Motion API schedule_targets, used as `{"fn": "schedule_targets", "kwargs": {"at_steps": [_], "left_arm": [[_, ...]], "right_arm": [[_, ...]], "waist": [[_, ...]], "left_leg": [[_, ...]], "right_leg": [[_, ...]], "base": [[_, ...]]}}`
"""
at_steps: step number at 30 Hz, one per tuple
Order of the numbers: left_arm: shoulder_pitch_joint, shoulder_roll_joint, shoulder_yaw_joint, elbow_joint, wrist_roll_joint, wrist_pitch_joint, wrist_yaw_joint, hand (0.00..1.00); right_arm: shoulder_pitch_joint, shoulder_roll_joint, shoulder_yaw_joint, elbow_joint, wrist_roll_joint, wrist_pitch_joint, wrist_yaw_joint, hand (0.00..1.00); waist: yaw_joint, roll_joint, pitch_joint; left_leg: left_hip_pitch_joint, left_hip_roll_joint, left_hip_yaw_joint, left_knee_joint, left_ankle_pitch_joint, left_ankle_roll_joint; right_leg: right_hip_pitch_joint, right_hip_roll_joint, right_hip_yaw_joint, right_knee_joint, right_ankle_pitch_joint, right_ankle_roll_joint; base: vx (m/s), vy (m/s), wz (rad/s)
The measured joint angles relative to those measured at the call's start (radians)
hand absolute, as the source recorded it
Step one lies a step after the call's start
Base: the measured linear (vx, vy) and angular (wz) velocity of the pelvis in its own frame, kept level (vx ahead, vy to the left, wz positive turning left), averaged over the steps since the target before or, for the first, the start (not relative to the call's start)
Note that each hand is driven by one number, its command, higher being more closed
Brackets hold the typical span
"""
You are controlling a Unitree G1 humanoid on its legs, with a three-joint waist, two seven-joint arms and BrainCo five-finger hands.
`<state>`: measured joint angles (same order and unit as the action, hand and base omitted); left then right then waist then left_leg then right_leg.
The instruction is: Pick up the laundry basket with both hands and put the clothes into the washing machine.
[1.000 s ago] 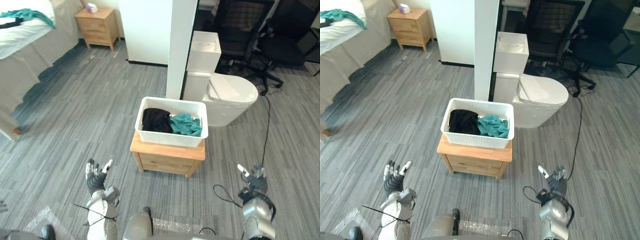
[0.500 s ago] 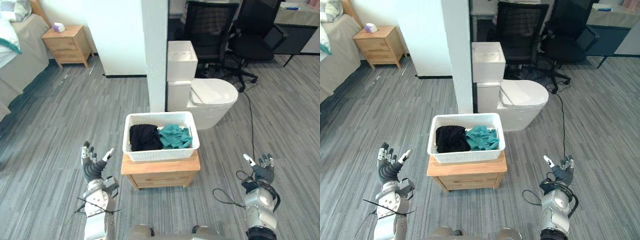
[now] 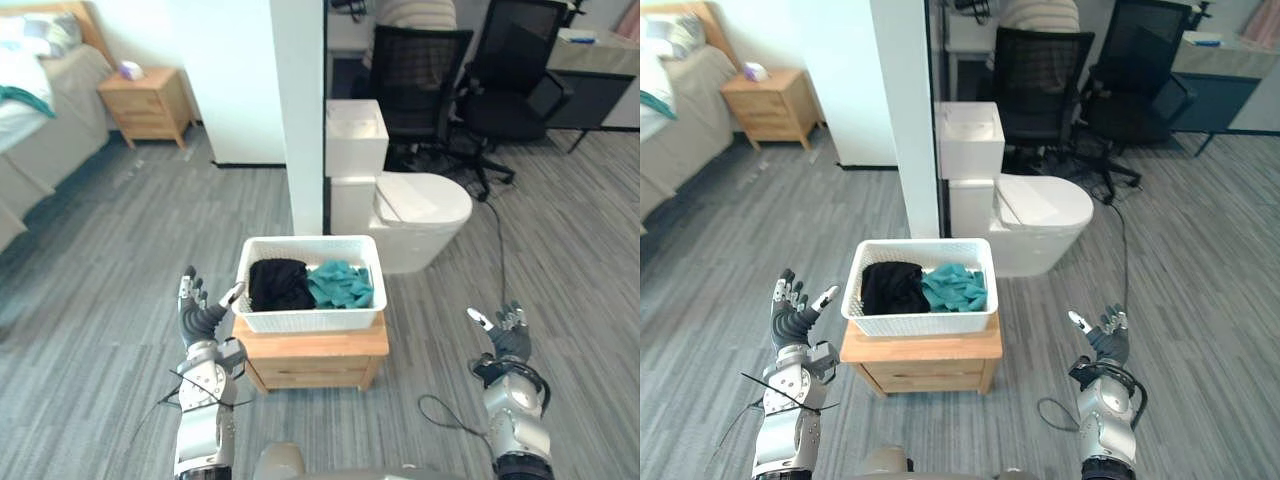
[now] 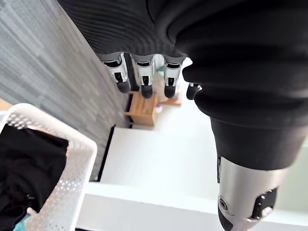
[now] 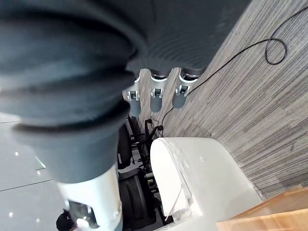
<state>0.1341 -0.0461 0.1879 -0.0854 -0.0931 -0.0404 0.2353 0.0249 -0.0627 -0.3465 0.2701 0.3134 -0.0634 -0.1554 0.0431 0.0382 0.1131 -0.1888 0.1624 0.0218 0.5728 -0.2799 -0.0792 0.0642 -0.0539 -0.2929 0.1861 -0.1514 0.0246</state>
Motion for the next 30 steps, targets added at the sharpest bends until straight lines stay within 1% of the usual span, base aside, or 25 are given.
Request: {"fn": "schedule_targets", "kwargs": {"at_steps": [1, 2, 3, 4, 5, 6, 7, 8, 9, 11, 12, 13, 14, 15, 16, 17, 18, 19, 20, 21, 22, 23, 25, 27, 30], "left_arm": [[0.001, 0.001, 0.000, 0.000, 0.001, 0.003, -0.007, 0.00], [0.002, 0.001, 0.000, -0.001, 0.010, 0.012, -0.016, 0.00], [0.004, 0.011, -0.001, 0.000, 0.038, 0.032, -0.018, 0.00], [0.003, 0.016, -0.005, 0.000, 0.053, 0.036, -0.020, 0.00], [0.002, 0.022, -0.012, 0.000, 0.070, 0.039, -0.020, 0.00], [0.000, 0.023, -0.022, 0.000, 0.116, 0.052, -0.023, 0.00], [0.001, 0.020, -0.029, 0.004, 0.169, 0.075, -0.034, 0.00], [0.000, 0.020, -0.031, 0.009, 0.202, 0.082, -0.040, 0.00], [-0.001, 0.022, -0.038, 0.013, 0.249, 0.093, -0.043, 0.00], [-0.004, 0.025, -0.059, 0.018, 0.285, 0.103, -0.057, 0.00], [-0.006, 0.041, -0.069, 0.020, 0.298, 0.108, -0.060, 0.00], [-0.009, 0.051, -0.069, 0.025, 0.302, 0.109, -0.060, 0.00], [-0.029, 0.053, -0.067, 0.056, 0.302, 0.112, -0.060, 0.00], [-0.036, 0.058, -0.065, 0.075, 0.302, 0.115, -0.061, 0.00], [-0.046, 0.071, -0.066, 0.113, 0.301, 0.122, -0.061, 0.00], [-0.047, 0.079, -0.065, 0.125, 0.301, 0.124, -0.061, 0.00], [-0.055, 0.102, -0.062, 0.143, 0.301, 0.125, -0.061, 0.00], [-0.072, 0.089, -0.062, 0.184, 0.299, 0.138, -0.061, 0.00], [-0.084, 0.075, -0.063, 0.196, 0.300, 0.152, -0.061, 0.00], [-0.100, 0.073, -0.062, 0.203, 0.300, 0.154, -0.061, 0.00], [-0.121, 0.069, -0.058, 0.213, 0.300, 0.154, -0.060, 0.00], [-0.164, 0.068, -0.040, 0.226, 0.300, 0.158, -0.059, 0.00], [-0.235, 0.068, 0.004, 0.233, 0.303, 0.164, -0.037, 0.00], [-0.282, 0.068, 0.029, 0.241, 0.321, 0.173, -0.005, 0.00], [-0.304, 0.069, 0.066, 0.241, 0.323, 0.177, 0.031, 0.00]], "right_arm": [[0.000, -0.007, 0.000, -0.018, 0.002, 0.001, -0.002, 0.00], [-0.001, -0.012, -0.002, -0.026, 0.003, 0.001, -0.004, 0.00], [0.000, -0.012, 0.003, -0.028, 0.005, 0.007, -0.007, 0.00], [0.000, -0.010, 0.003, -0.029, 0.005, 0.010, -0.009, 0.00], [-0.001, -0.008, 0.002, -0.033, 0.004, 0.013, -0.015, 0.00], [-0.002, -0.007, -0.005, -0.050, -0.009, 0.024, -0.016, 0.00], [-0.011, -0.004, -0.015, -0.063, -0.018, 0.031, -0.016, 0.00], [-0.021, -0.003, -0.021, -0.063, -0.030, 0.033, -0.016, 0.00], [-0.037, -0.002, -0.036, -0.063, -0.050, 0.033, -0.016, 0.00], [-0.050, 0.002, -0.040, -0.063, -0.052, 0.035, -0.016, 0.00], [-0.050, 0.018, -0.039, -0.063, -0.057, 0.039, -0.015, 0.00], [-0.051, 0.025, -0.037, -0.063, -0.063, 0.040, -0.015, 0.00], [-0.060, 0.026, -0.037, -0.063, -0.073, 0.041, -0.014, 0.00], [-0.063, 0.026, -0.037, -0.063, -0.074, 0.043, -0.013, 0.00], [-0.062, 0.028, -0.035, -0.063, -0.080, 0.046, -0.012, 0.00], [-0.061, 0.031, -0.032, -0.064, -0.080, 0.046, -0.012, 0.00], [-0.059, 0.040, -0.022, -0.080, -0.080, 0.050, -0.012, 0.00], [-0.057, 0.032, -0.013, -0.081, -0.079, 0.052, -0.011, 0.00], [-0.053, 0.030, 0.002, -0.107, -0.079, 0.054, -0.001, 0.00], [-0.051, 0.030, 0.007, -0.122, -0.079, 0.054, 0.007, 0.00], [-0.047, 0.029, 0.012, -0.139, -0.079, 0.055, 0.012, 0.00], [-0.046, 0.029, 0.018, -0.158, -0.078, 0.057, 0.028, 0.00], [-0.031, 0.032, 0.039, -0.200, -0.075, 0.061, 0.031, 0.00], [-0.021, 0.037, 0.043, -0.222, -0.068, 0.061, 0.030, 0.00], [-0.020, 0.040, 0.064, -0.224, -0.068, 0.061, 0.032, 0.00]], "waist": [[0.000, 0.004, 0.000], [0.003, 0.008, -0.004], [0.009, 0.012, -0.012], [0.007, 0.008, -0.020], [0.001, -0.006, -0.027], [0.001, -0.020, -0.031], [0.002, -0.029, -0.032], [-0.001, -0.031, -0.031], [-0.003, -0.032, -0.031], [-0.003, -0.022, -0.030], [-0.008, -0.026, -0.031], [-0.009, -0.031, -0.035], [-0.009, -0.025, -0.031], [-0.009, -0.021, -0.028], [-0.011, -0.018, -0.023], [-0.014, -0.027, -0.021], [-0.026, -0.055, -0.003], [-0.023, -0.039, 0.011], [-0.027, -0.020, 0.014], [-0.027, -0.016, 0.020], [-0.026, -0.016, 0.025], [-0.026, -0.022, 0.032], [-0.027, -0.039, 0.049], [-0.027, -0.048, 0.062], [-0.024, -0.044, 0.096]], "left_leg": [[-0.023, -0.026, -0.001, -0.071, 0.007, 0.000], [-0.031, -0.041, -0.001, -0.126, 0.045, 0.005], [-0.022, -0.051, 0.017, -0.159, 0.096, 0.020], [-0.024, -0.061, 0.020, -0.169, 0.096, 0.021], [-0.022, -0.077, 0.028, -0.185, 0.098, 0.026], [-0.015, -0.093, 0.052, -0.201, 0.110, 0.048], [0.004, -0.109, 0.076, -0.208, 0.106, 0.059], [0.016, -0.115, 0.085, -0.210, 0.102, 0.064], [0.044, -0.128, 0.105, -0.219, 0.098, 0.072], [0.106, -0.128, 0.118, -0.265, 0.091, 0.089], [0.139, -0.125, 0.119, -0.292, 0.091, 0.090], [0.147, -0.118, 0.121, -0.301, 0.090, 0.090], [0.148, -0.091, 0.120, -0.308, 0.089, 0.089], [0.147, -0.079, 0.119, -0.310, 0.089, 0.086], [0.148, -0.058, 0.119, -0.304, 0.086, 0.066], [0.148, -0.056, 0.119, -0.294, 0.079, 0.050], [0.154, -0.062, 0.112, -0.272, 0.046, 0.002], [0.153, -0.034, 0.100, -0.256, 0.043, -0.002], [0.147, 0.004, 0.100, -0.260, 0.043, -0.015], [0.139, 0.014, 0.103, -0.262, 0.048, -0.022], [0.125, 0.023, 0.103, -0.265, 0.049, -0.024], [0.102, 0.036, 0.104, -0.275, 0.058, -0.038], [0.057, 0.049, 0.099, -0.282, 0.072, -0.058], [0.021, 0.049, 0.088, -0.278, 0.092, -0.060], [-0.008, 0.047, 0.081, -0.273, 0.098, -0.064]], "right_leg": [[-0.004, -0.014, -0.001, 0.000, -0.004, 0.007], [-0.017, -0.021, 0.003, 0.002, -0.012, 0.021], [-0.017, -0.025, 0.036, -0.011, -0.014, 0.033], [-0.017, -0.031, 0.047, -0.016, -0.011, 0.040], [-0.029, -0.049, 0.050, -0.013, -0.011, 0.050], [-0.044, -0.071, 0.060, 0.005, -0.016, 0.065], [-0.055, -0.094, 0.081, 0.036, -0.022, 0.077], [-0.058, -0.107, 0.089, 0.058, -0.032, 0.084], [-0.076, -0.125, 0.109, 0.126, -0.052, 0.097], [-0.128, -0.146, 0.126, 0.271, -0.058, 0.094], [-0.153, -0.157, 0.126, 0.320, -0.080, 0.065], [-0.173, -0.160, 0.126, 0.325, -0.089, 0.049], [-0.224, -0.156, 0.115, 0.312, -0.095, 0.036], [-0.243, -0.154, 0.110, 0.297, -0.093, 0.036], [-0.261, -0.147, 0.117, 0.224, -0.069, 0.044], [-0.256, -0.141, 0.128, 0.174, -0.024, 0.043], [-0.245, -0.147, 0.165, 0.126, 0.078, 0.098], [-0.235, -0.123, 0.157, 0.124, 0.085, 0.080], [-0.234, -0.082, 0.154, 0.089, 0.095, 0.065], [-0.237, -0.070, 0.154, 0.078, 0.099, 0.058], [-0.243, -0.060, 0.153, 0.068, 0.104, 0.052], [-0.262, -0.044, 0.150, 0.052, 0.118, 0.039], [-0.295, -0.029, 0.137, 0.019, 0.145, 0.029], [-0.322, -0.028, 0.127, 0.003, 0.163, 0.023], [-0.343, -0.030, 0.121, 0.000, 0.169, 0.023]], "base": [[0.00, 0.104, 0.00], [0.06, 0.137, -0.21], [0.09, 0.137, -0.24], [0.14, 0.109, -0.19], [0.18, 0.082, -0.06], [0.25, 0.110, -0.21], [0.26, 0.116, -0.27], [0.24, 0.110, -0.35], [0.21, 0.083, -0.33], [0.22, 0.043, -0.31], [0.18, -0.029, -0.13], [0.17, -0.137, -0.09], [0.11, -0.150, -0.10], [0.10, -0.219, -0.10], [0.05, -0.174, -0.05], [0.08, -0.249, 0.07], [0.05, -0.221, 0.07], [0.08, -0.309, -0.06], [0.04, -0.233, -0.20], [0.03, -0.211, -0.21], [-0.06, -0.136, -0.15], [-0.09, -0.147, -0.13], [-0.07, -0.111, -0.05], [-0.02, -0.038, 0.10], [-0.02, -0.009, 0.08]]}}
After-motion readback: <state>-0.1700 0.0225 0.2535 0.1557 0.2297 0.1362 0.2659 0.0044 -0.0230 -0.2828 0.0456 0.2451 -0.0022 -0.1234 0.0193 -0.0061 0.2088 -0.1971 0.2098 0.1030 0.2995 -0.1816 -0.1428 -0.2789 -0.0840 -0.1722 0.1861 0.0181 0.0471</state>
